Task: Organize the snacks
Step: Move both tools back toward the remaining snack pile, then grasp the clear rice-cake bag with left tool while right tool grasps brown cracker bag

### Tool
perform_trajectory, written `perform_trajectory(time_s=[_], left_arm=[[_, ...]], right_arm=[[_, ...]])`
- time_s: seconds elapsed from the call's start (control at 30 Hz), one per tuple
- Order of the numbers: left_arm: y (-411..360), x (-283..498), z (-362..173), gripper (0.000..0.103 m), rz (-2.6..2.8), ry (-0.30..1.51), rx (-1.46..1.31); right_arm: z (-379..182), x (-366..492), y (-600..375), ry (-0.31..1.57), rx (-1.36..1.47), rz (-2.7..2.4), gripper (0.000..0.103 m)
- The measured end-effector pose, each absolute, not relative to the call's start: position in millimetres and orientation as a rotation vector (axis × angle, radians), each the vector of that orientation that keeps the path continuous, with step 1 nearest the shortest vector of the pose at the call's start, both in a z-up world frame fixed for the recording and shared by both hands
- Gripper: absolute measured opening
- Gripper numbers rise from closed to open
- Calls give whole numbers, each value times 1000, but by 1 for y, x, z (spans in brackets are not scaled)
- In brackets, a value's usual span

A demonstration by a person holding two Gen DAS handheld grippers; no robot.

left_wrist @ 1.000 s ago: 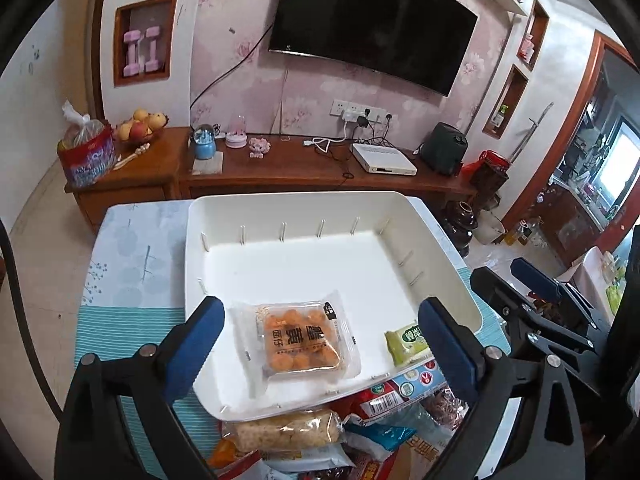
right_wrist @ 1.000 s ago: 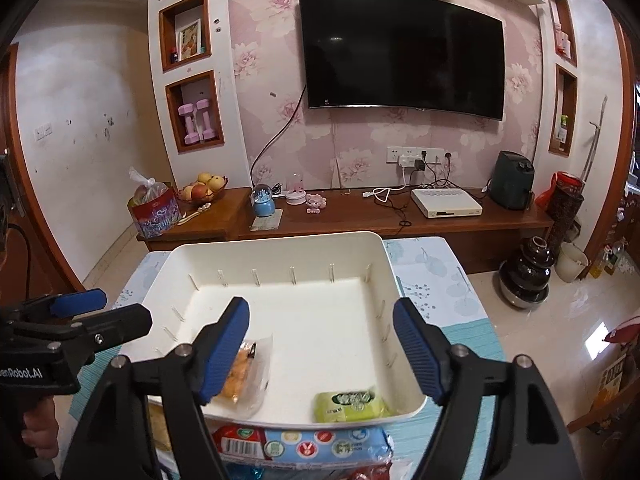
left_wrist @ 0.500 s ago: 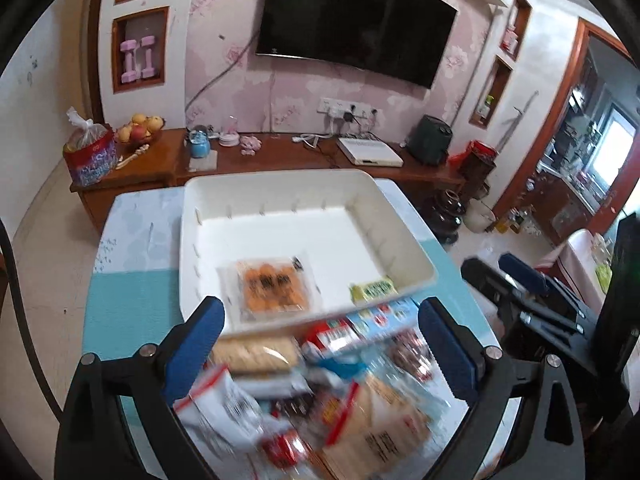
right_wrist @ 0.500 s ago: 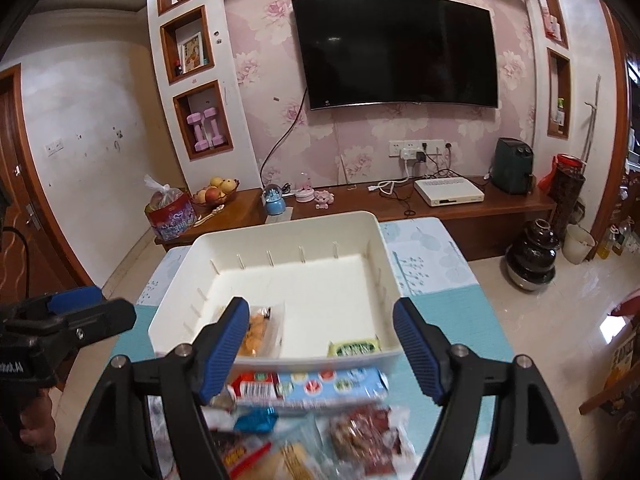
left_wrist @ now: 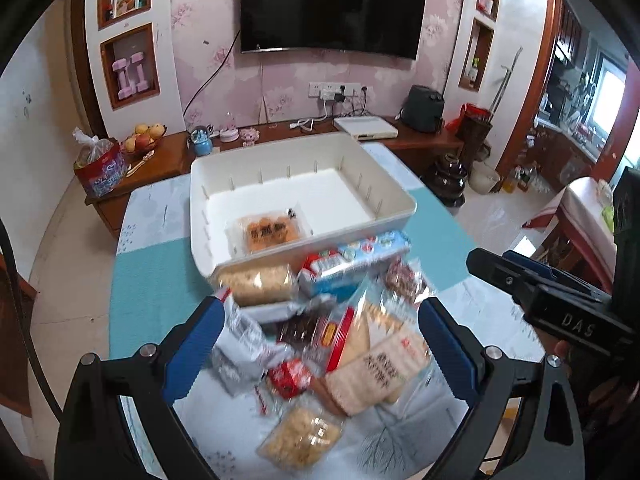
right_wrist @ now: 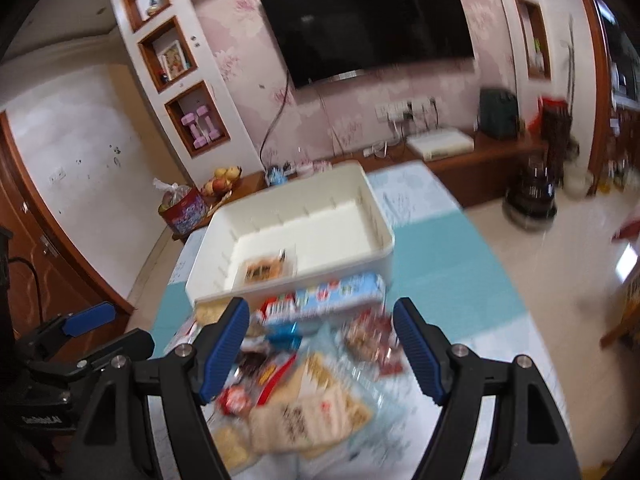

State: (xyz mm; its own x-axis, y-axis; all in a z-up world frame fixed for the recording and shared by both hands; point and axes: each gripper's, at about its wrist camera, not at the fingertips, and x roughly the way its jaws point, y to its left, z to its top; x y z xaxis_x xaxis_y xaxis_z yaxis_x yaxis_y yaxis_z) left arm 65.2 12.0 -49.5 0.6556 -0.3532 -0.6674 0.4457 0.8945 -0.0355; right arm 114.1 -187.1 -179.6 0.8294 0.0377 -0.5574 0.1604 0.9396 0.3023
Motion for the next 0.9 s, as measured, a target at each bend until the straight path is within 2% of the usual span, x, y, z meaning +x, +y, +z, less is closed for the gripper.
perform_trajectory(time_s=[0.6, 0.9], left_arm=[[12, 59, -125, 97, -520, 918, 418], [12, 63, -152, 97, -638, 1091, 427]], right_arm=[[-271, 102, -184, 881, 861, -157, 75], [-297, 120, -175, 994, 1114, -255, 75]])
